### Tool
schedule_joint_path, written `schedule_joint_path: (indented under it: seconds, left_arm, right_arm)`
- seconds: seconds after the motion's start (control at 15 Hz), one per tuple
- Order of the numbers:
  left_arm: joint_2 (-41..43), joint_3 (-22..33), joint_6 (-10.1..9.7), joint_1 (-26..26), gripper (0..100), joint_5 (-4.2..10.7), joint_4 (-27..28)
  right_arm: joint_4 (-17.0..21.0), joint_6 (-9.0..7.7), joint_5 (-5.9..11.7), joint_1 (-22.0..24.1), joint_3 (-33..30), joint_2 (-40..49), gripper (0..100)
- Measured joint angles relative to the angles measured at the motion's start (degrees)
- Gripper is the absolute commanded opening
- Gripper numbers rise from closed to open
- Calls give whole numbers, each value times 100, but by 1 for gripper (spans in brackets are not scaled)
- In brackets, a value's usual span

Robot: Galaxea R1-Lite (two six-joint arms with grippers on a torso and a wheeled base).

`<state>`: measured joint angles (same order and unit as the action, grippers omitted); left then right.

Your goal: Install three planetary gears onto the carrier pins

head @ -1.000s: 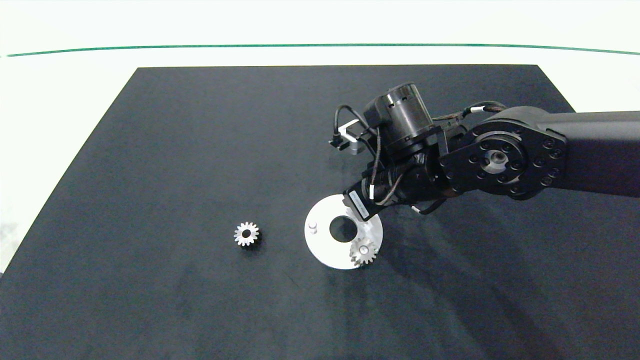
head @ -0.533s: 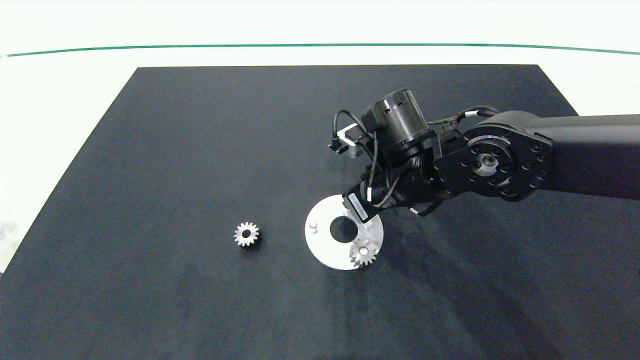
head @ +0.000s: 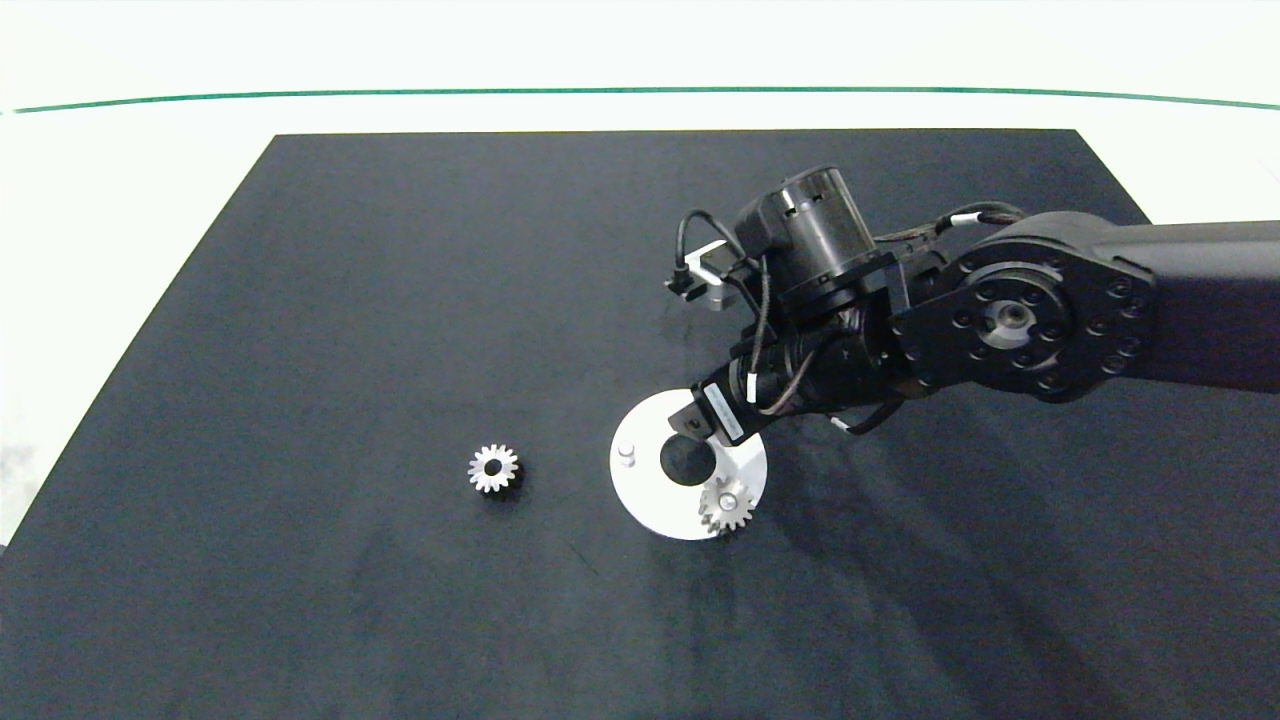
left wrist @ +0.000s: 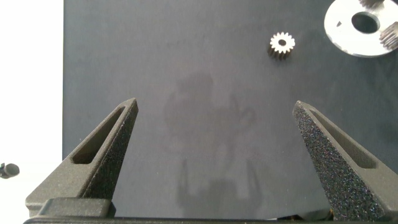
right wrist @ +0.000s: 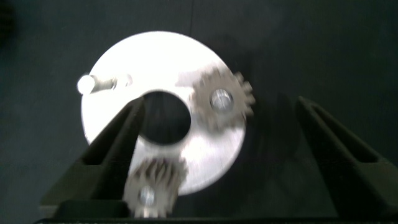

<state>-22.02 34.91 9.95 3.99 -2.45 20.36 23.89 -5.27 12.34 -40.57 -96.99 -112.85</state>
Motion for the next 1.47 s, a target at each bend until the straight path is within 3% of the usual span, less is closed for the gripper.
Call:
schedule_joint_path:
  seconds: [0.2, 0.47, 0.73, 1.07, 1.27, 1.47]
  left_arm:
    - [46, -319, 5, -2, 100, -5, -13]
    - [20, -923, 30, 28, 100, -60, -328]
    - [-406, -1100, 33, 240, 100, -171, -499]
    - [-1682, -1402, 94, 973, 100, -173, -2374]
    - [-2616, -1740, 132, 1682, 100, -145, -3604]
    - [-3476, -1869, 140, 2093, 100, -123, -4458]
  right_arm:
    - [-15, 39, 52, -50, 925, 1280, 100]
    - [-48, 105, 190, -27, 2601, 3928, 100]
    - [35, -93, 266, 987, 4068, 6950, 100]
    - [577, -711, 268, 3023, 4886, 9639, 100]
    - [951, -801, 244, 3517, 4997, 10414, 100]
    - [1045, -812, -62, 3884, 5021, 10819, 100]
